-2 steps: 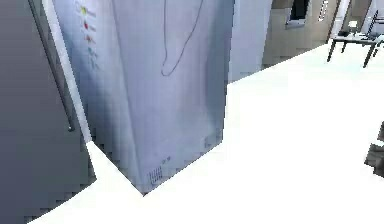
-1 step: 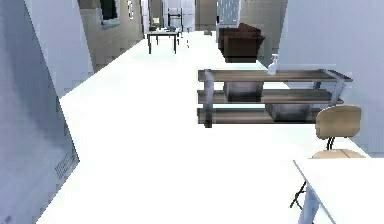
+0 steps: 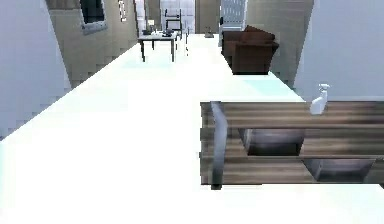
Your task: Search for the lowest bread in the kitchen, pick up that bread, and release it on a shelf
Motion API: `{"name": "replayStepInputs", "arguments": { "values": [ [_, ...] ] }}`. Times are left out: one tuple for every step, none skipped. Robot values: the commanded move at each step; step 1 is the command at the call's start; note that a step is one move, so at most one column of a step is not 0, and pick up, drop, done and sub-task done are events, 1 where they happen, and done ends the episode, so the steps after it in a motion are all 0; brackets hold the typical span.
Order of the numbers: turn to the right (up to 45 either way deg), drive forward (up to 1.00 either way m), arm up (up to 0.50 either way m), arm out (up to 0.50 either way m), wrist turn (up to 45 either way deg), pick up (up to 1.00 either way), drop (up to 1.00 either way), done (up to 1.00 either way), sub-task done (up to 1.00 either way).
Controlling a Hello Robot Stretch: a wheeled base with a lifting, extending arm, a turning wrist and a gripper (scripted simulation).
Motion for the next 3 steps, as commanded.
{"name": "replayStepInputs", "arguments": {
  "values": [
    [0.0, 0.05, 0.00, 0.00, 0.0, 0.00, 0.00, 0.00, 0.00],
    [33.0, 0.00, 0.00, 0.00, 0.0, 0.00, 0.00, 0.00, 0.00],
    [0.0, 0.85, 0.00, 0.00, 0.0, 0.00, 0.00, 0.00, 0.00]
  ]
}}
